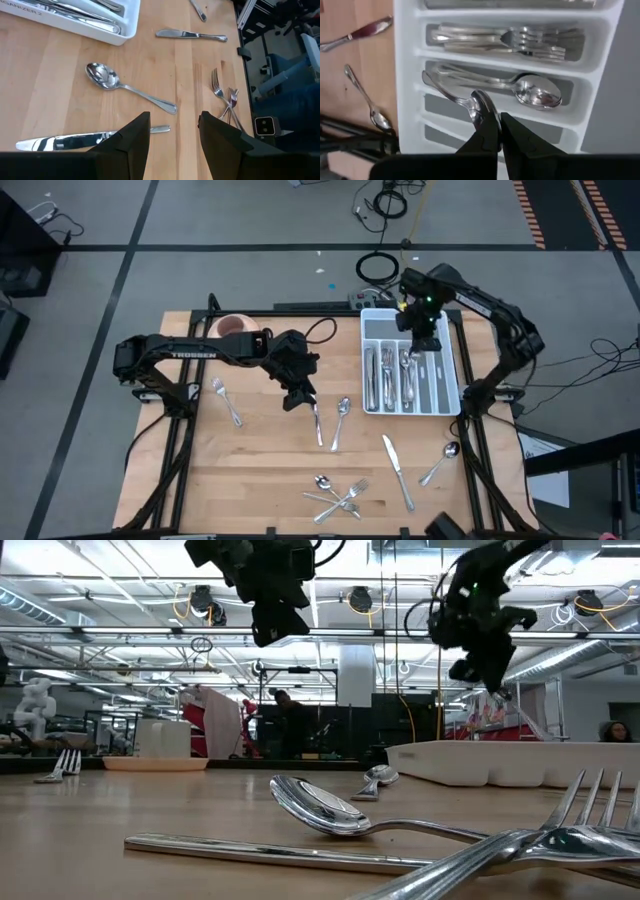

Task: Sort silverware
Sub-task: Put the silver spoon into the white cutlery tray

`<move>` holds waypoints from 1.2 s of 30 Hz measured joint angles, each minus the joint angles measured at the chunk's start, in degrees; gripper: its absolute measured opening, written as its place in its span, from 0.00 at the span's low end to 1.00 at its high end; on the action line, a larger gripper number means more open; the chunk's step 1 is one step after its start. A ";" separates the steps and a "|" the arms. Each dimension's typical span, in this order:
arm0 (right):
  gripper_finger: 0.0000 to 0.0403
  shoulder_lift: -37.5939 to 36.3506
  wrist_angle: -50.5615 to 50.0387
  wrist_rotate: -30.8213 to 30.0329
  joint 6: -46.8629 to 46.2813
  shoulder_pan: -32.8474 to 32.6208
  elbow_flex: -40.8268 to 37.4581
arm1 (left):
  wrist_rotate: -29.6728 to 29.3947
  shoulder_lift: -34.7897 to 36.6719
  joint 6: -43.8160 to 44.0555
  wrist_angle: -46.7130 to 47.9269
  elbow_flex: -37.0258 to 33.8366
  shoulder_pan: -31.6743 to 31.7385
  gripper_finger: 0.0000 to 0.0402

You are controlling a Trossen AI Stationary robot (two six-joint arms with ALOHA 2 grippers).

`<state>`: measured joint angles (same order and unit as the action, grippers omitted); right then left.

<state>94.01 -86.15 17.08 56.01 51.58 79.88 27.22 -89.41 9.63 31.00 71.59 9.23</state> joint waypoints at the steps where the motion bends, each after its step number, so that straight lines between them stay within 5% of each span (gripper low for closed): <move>1: 0.00 1.24 0.05 -0.20 0.44 0.49 0.00 | 0.00 0.00 0.06 -0.02 0.00 0.00 0.43; 15: 0.00 17.08 4.15 1.47 -3.74 5.87 -0.02 | 0.00 0.00 0.41 -0.02 0.00 0.00 0.43; 27: 0.01 18.70 8.75 -0.34 -8.99 5.72 -0.02 | -0.36 -0.02 0.41 -0.08 0.00 0.00 0.43; 36: 0.32 18.70 10.01 -4.07 -13.29 5.69 -0.02 | -4.94 -0.02 0.59 -0.13 0.00 0.02 0.43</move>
<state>112.71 -76.14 13.01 42.73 57.26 79.85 22.28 -89.43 10.22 30.87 71.59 9.26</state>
